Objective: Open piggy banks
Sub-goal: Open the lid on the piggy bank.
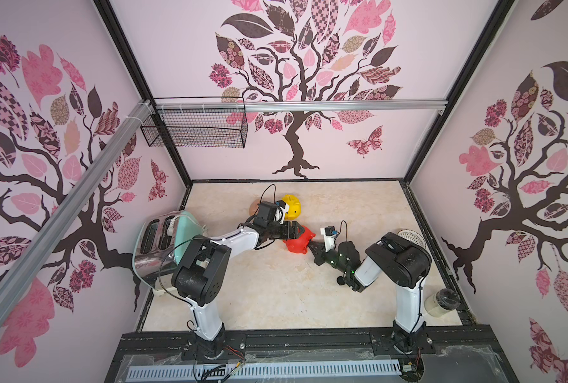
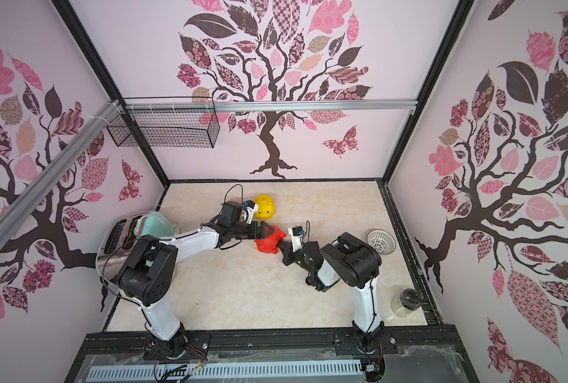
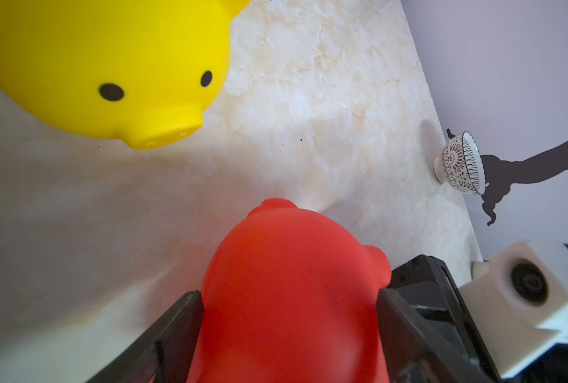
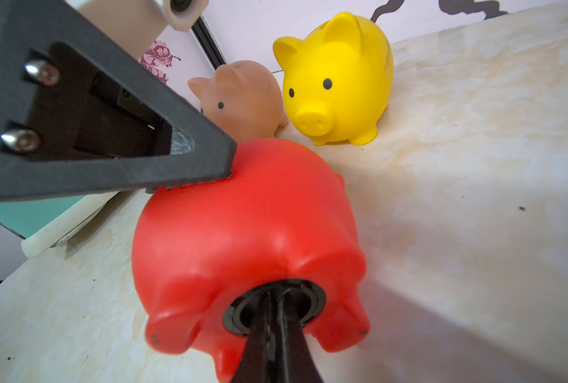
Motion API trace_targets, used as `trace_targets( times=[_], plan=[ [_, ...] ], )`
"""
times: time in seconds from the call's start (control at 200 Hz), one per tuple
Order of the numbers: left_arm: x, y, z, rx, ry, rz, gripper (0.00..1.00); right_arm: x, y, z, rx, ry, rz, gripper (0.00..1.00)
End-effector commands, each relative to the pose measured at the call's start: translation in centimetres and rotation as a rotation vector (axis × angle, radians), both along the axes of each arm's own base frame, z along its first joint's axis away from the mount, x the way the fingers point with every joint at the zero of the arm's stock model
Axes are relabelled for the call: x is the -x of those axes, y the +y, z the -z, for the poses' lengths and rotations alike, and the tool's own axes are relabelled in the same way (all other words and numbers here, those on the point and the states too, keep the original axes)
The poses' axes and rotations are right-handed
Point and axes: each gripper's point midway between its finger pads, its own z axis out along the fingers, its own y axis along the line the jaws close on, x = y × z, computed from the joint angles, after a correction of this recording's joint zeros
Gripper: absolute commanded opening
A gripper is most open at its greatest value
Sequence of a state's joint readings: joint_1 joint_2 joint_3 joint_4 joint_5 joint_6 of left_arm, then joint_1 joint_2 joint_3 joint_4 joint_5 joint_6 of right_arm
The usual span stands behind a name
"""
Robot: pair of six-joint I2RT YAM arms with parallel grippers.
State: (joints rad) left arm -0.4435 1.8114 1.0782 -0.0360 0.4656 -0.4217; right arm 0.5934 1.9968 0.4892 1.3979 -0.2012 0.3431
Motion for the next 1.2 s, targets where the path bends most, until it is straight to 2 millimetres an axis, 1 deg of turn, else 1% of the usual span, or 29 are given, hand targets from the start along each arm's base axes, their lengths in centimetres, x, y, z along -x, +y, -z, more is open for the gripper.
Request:
trace_targets(
  times=[0.0,0.205,0.42,0.62,0.7,0.85,1.01,1.095,1.195],
  plan=[
    [4.4,3.5,8.1,-0.199,0.262,-0.038,0.85,0.5,-1.3,1.6,0.032,0.058,0.038,0.00],
    [4.4,3.6,8.2,-0.201,0.264,-0.040,0.85,1.4,-1.7,2.0,0.057,0.050,0.029,0.00],
    [4.2,3.7,8.3,-0.203,0.265,-0.041,0.85,2.0,-2.3,2.0,0.125,-0.011,0.016,0.00],
    [4.1,3.7,8.5,-0.207,0.269,-0.041,0.85,2.7,-3.0,2.9,0.207,-0.034,0.003,0.00],
    [4.1,3.7,8.5,-0.208,0.271,-0.039,0.86,3.0,-2.8,3.3,0.232,-0.048,-0.025,0.00],
    [4.0,3.7,8.4,-0.210,0.265,-0.035,0.86,2.6,-2.4,3.9,0.279,-0.070,-0.047,0.00],
    [3.9,3.7,8.4,-0.219,0.264,-0.034,0.86,2.6,-2.2,3.5,0.316,-0.139,-0.060,0.00],
    [3.8,3.9,8.4,-0.227,0.261,-0.039,0.86,2.8,-1.7,3.6,0.350,-0.167,-0.078,0.00],
    [3.8,4.1,8.4,-0.235,0.260,-0.042,0.86,3.2,-0.7,3.9,0.439,-0.225,-0.090,0.00]
  ],
)
